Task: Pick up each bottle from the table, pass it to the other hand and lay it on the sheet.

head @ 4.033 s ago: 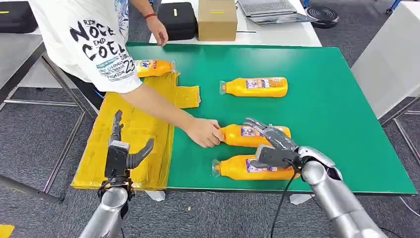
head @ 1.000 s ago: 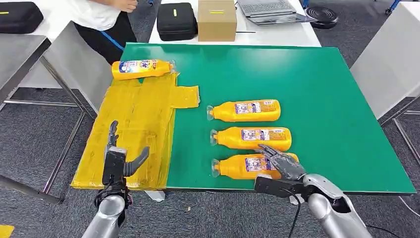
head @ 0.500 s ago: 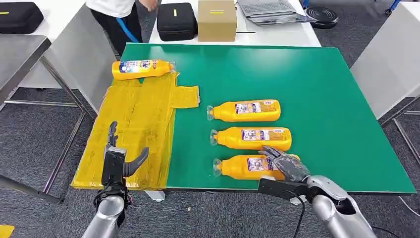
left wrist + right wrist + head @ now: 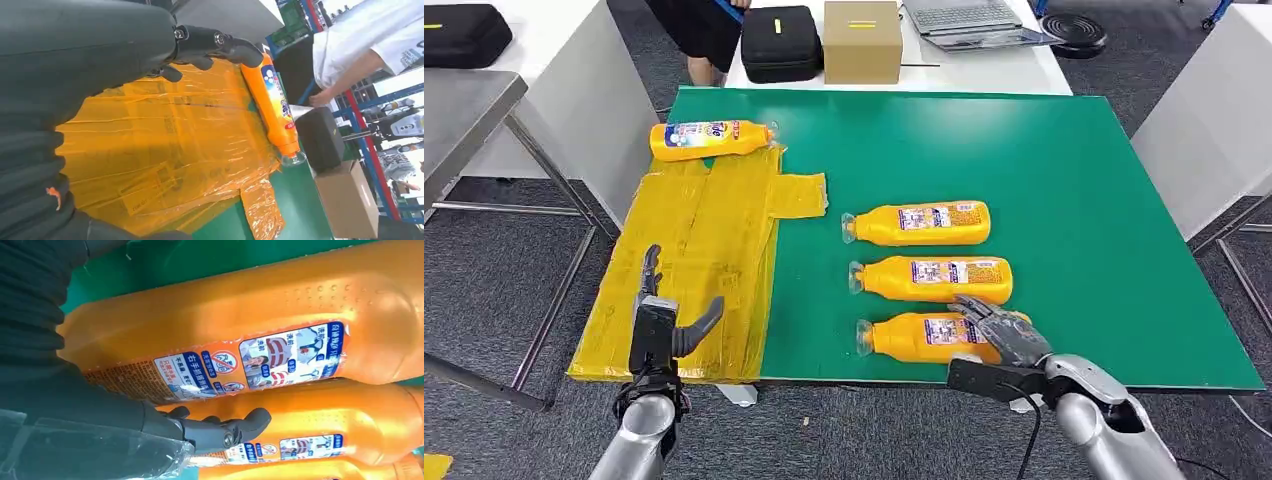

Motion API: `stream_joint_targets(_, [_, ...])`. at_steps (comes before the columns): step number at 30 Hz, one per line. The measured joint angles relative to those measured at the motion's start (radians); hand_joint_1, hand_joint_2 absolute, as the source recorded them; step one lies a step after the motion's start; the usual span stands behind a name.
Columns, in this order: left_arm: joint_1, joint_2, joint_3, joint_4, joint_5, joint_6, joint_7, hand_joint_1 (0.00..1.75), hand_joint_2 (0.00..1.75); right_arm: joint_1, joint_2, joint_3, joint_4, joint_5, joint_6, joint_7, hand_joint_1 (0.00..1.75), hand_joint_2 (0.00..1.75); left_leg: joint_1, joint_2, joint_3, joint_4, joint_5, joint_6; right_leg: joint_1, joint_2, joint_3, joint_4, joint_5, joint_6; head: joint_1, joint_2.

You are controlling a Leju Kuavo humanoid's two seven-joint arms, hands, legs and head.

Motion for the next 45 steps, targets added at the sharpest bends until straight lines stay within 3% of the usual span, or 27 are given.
stream_joint_targets(6, [-0.001, 0.0, 0.0, 0.003, 0.005, 0.0, -0.001, 0.0, 1.75, -0.002, -0.002, -0.013, 0.012, 0.002, 0.005, 0.004, 0.02, 1.75, 0.0, 0.0, 0.0, 0.0, 0.0, 0.0, 0.0, 0.0, 0.0, 0.0, 0.0, 0.0, 0.0, 0.0])
stream_joint_targets(7, [-0.001, 0.0, 0.0, 0.006, 0.006, 0.001, -0.002, 0.0, 1.75, -0.002, -0.004, -0.013, 0.013, 0.002, 0.008, 0.008, 0.17, 1.75, 0.0, 0.0, 0.0, 0.0, 0.0, 0.0, 0.0, 0.0, 0.0, 0.0, 0.0, 0.0, 0.0, 0.0])
stream_joint_targets(8, [-0.001, 0.0, 0.0, 0.008, 0.006, 0.001, -0.003, 0.0, 1.75, -0.003, -0.006, -0.013, 0.013, 0.002, 0.012, 0.011, 0.58, 1.75, 0.0, 0.0, 0.0, 0.0, 0.0, 0.0, 0.0, 0.0, 0.0, 0.0, 0.0, 0.0, 0.0, 0.0])
stream_joint_targets(9, [-0.001, 0.0, 0.0, 0.01, 0.007, 0.001, -0.003, 0.0, 1.75, -0.004, -0.01, -0.013, 0.013, 0.002, 0.015, 0.013, 1.41, 1.75, 0.0, 0.0, 0.0, 0.0, 0.0, 0.0, 0.0, 0.0, 0.0, 0.0, 0.0, 0.0, 0.0, 0.0])
stream_joint_targets(12, [-0.002, 0.0, 0.0, 0.014, 0.008, 0.001, -0.003, 0.0, 1.75, -0.005, -0.018, -0.013, 0.015, 0.001, 0.021, 0.015, 1.69, 1.75, 0.0, 0.0, 0.001, 0.0, 0.0, 0.0, 0.0, 0.0, 0.001, 0.0, 0.0, 0.0, 0.0, 0.0])
stream_joint_targets(45, [-0.002, 0.001, 0.0, 0.019, 0.018, 0.003, -0.01, 0.0, 1.75, -0.009, -0.042, -0.014, 0.017, -0.012, 0.05, 0.029, 1.75, 1.75, 0.0, 0.0, 0.004, 0.0, 0.0, 0.0, 0.0, 0.0, 0.004, 0.0, 0.0, 0.0, 0.0, 0.0])
